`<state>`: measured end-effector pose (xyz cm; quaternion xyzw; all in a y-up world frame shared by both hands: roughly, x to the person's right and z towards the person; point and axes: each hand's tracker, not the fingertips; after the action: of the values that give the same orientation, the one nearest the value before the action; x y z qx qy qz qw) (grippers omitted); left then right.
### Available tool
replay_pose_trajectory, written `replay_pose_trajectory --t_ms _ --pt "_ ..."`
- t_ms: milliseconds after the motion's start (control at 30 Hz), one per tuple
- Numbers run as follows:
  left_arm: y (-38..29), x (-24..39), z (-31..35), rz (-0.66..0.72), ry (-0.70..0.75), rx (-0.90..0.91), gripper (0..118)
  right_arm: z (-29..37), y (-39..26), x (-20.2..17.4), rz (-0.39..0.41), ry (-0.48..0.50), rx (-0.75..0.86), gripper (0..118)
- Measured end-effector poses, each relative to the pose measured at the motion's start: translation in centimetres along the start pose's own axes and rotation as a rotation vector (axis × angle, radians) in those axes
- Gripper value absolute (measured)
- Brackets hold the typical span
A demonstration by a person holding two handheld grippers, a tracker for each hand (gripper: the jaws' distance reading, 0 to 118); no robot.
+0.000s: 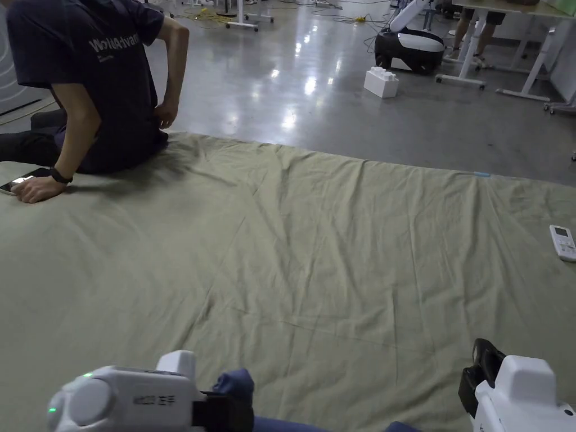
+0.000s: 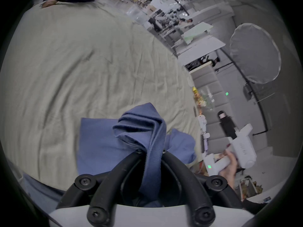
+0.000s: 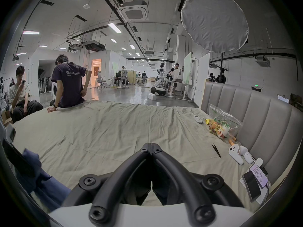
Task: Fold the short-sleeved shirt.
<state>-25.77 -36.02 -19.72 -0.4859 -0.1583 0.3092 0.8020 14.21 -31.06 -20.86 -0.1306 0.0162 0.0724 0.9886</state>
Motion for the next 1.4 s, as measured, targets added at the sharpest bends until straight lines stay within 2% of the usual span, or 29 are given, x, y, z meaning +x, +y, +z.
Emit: replay_pose_trajectory --t_ms 233,267,500,533,600,700,733,767,933,1033,1100,1167,1200,1300,1400 --pt "-1.8 2.1 -7.9 -0.023 0.148 -0.085 9 0.2 -0.4 1.2 -0.013 -0.027 -0.015 0" --pt "-1.6 4.9 -8.3 -0.019 0.157 -0.103 9 0.3 -0.5 1.3 -0.013 -0.029 -0.017 0" --pt "-1.0 5.4 -10.9 -0.057 0.209 -0.126 11 0.4 -0.8 1.5 -0.016 -0.040 -0.029 0" --pt "-1.8 2.9 -9.7 -0.050 0.211 -0.126 17 0.3 -0.8 1.5 -0.017 -0.039 -0.032 0" --pt "-1.4 2.8 -9.9 -0.044 0.216 -0.126 34 0.3 -0.9 1.4 -0.019 -0.037 -0.035 0" --pt "-1.9 2.9 -8.2 -0.019 0.151 -0.112 45 0.3 -1.0 1.2 -0.021 -0.032 -0.036 0" --pt "-1.7 3.0 -7.7 -0.010 0.137 -0.109 60 0.3 -1.0 1.1 -0.021 -0.030 -0.036 0" --pt "-1.7 3.2 -7.4 -0.012 0.127 -0.102 64 0.3 -1.0 1.1 -0.019 -0.029 -0.036 0" --pt "-0.9 3.5 -3.9 -0.023 0.038 -0.018 64 0.5 -0.9 1.3 -0.019 -0.028 -0.033 0" --pt "-0.3 3.1 -2.0 -0.011 0.065 0.055 62 0.6 -0.9 1.6 -0.027 -0.032 -0.032 0" --pt "-1.0 3.9 -1.4 -0.050 0.120 0.079 50 0.6 -1.0 1.7 -0.034 -0.032 -0.034 0" --pt "-1.5 4.0 -2.1 -0.085 0.222 0.051 26 0.6 -1.2 1.8 -0.036 -0.032 -0.039 0" --pt "-1.8 4.2 -2.9 -0.094 0.249 0.024 22 0.6 -1.3 1.9 -0.038 -0.031 -0.040 0" --pt "-3.5 4.0 -4.8 -0.080 0.192 -0.040 19 0.6 -1.5 2.0 -0.041 -0.032 -0.044 0" --pt "-4.5 4.4 -7.8 -0.089 0.209 -0.088 18 0.6 -1.8 2.2 -0.048 -0.037 -0.051 0"
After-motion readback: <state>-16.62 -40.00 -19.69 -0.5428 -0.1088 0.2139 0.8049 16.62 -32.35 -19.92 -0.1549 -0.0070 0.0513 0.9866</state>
